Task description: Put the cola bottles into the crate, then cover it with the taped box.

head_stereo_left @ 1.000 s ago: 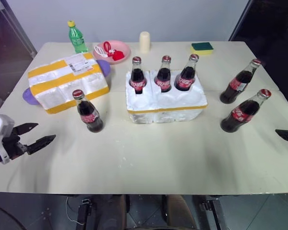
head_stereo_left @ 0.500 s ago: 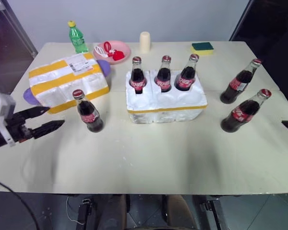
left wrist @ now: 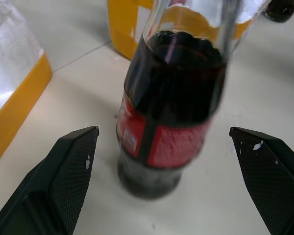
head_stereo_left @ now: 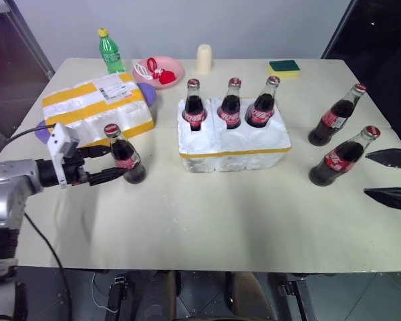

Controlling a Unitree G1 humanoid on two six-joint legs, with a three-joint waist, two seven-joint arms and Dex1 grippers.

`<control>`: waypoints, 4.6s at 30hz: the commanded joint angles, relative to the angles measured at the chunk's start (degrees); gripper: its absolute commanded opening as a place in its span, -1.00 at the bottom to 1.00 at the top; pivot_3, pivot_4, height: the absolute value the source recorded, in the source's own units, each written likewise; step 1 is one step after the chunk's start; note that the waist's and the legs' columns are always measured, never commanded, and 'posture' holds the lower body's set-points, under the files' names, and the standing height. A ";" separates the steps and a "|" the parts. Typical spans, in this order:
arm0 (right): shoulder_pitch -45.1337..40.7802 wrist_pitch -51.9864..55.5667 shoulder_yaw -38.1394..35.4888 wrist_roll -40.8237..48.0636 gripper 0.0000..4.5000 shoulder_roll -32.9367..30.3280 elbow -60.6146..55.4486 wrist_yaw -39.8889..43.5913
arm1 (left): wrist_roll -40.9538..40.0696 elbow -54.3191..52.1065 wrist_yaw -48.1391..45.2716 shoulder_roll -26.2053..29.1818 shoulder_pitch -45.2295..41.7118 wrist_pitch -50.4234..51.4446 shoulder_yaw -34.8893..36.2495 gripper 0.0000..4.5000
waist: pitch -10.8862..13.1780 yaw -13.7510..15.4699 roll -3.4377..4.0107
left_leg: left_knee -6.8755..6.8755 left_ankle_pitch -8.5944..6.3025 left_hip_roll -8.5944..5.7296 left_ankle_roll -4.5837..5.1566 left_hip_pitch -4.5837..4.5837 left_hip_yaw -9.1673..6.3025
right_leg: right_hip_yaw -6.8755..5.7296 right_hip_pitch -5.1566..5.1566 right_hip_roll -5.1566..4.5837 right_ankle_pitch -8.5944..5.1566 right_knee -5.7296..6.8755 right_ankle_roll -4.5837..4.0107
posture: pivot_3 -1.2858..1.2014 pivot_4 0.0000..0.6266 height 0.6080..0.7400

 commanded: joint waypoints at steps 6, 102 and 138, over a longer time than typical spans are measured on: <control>-0.76 1.52 -3.41 2.52 1.00 0.85 -1.00 -3.42 | 4.38 5.42 0.96 -3.87 -5.55 -5.20 -3.02 0.99 | -0.01 -0.10 -0.01 | 0.00 0.00 0.00 0.01 0.01 -0.01 | 0.00 -0.01 0.01 0.05 0.05 0.10 | 0.03 -0.52 0.98; -14.50 -24.46 28.76 -19.87 1.00 28.88 16.59 -44.89 | -16.08 -36.82 9.80 -9.09 -9.00 23.45 -6.64 0.99 | 0.00 -0.34 -0.02 | 0.69 -0.06 -0.11 0.12 0.04 -0.40 | -0.09 0.21 0.07 -0.19 0.77 0.04 | 0.03 -0.52 0.98; -50.56 -23.93 56.40 -20.89 0.26 37.46 23.07 -36.72 | -15.33 -34.92 16.36 -6.80 -8.03 20.42 -1.63 1.00 | 0.42 -0.30 0.52 | 0.68 -0.04 -0.10 0.11 -0.89 -0.41 | -0.06 -0.79 0.15 -0.02 0.88 0.34 | 0.03 -0.52 0.98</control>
